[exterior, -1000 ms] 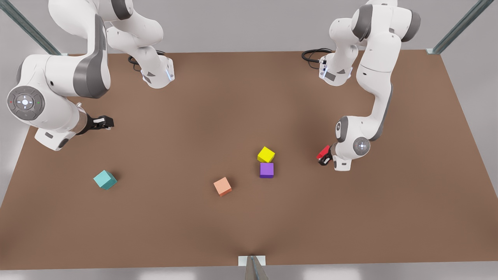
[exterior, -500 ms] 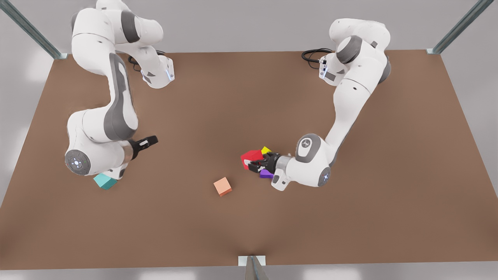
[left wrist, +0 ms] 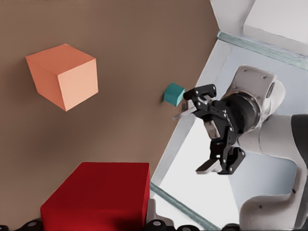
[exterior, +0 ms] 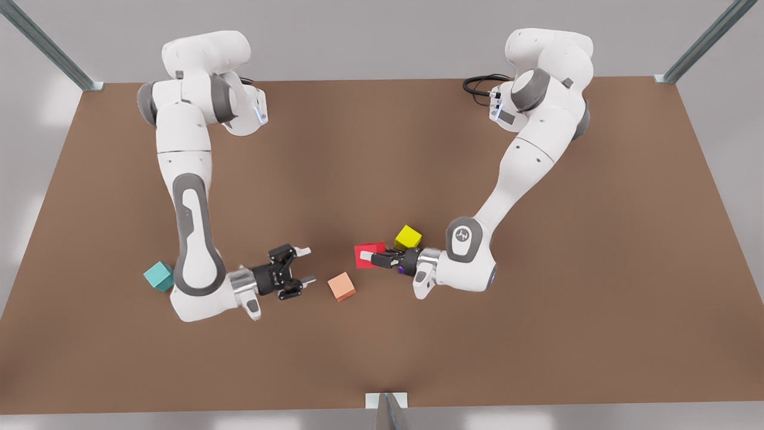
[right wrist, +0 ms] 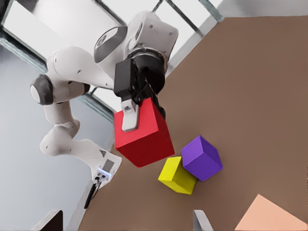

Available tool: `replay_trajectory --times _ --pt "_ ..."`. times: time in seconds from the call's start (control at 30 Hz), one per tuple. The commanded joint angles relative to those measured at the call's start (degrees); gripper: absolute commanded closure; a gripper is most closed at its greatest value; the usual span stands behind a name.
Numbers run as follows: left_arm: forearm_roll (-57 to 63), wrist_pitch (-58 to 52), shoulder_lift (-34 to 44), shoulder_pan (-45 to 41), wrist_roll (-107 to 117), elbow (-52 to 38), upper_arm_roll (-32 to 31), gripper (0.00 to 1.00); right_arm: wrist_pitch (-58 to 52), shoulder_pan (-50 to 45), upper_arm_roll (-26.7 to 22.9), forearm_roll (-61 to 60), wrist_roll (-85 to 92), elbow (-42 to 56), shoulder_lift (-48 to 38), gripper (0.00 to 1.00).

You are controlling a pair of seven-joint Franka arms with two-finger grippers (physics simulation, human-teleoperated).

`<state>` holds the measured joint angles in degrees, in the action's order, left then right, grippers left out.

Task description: Pick up red wooden cube and pass to hand red wooden cube and place in blue wooden cube

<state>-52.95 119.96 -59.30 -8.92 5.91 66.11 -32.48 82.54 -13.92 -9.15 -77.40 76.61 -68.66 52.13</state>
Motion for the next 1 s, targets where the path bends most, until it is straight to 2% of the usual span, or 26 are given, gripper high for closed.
replay_trajectory --times 0.0,0.37,0.97 --pt "-2.9 0.8 0.0 0.0 -30.0 0.0 0.0 0.34 4.6 -0.2 0.0 -7.4 74.6 -0.5 0.2 0.0" --pt "-5.7 0.6 -0.6 0.1 -33.6 0.0 0.0 0.34 7.5 -5.2 0.0 -13.6 75.4 -6.7 0.6 0.0" --pt "-6.0 1.8 -1.3 0.2 -35.6 -0.1 0.0 0.34 10.0 -9.0 0.1 -18.5 75.3 -9.6 0.5 0.0"
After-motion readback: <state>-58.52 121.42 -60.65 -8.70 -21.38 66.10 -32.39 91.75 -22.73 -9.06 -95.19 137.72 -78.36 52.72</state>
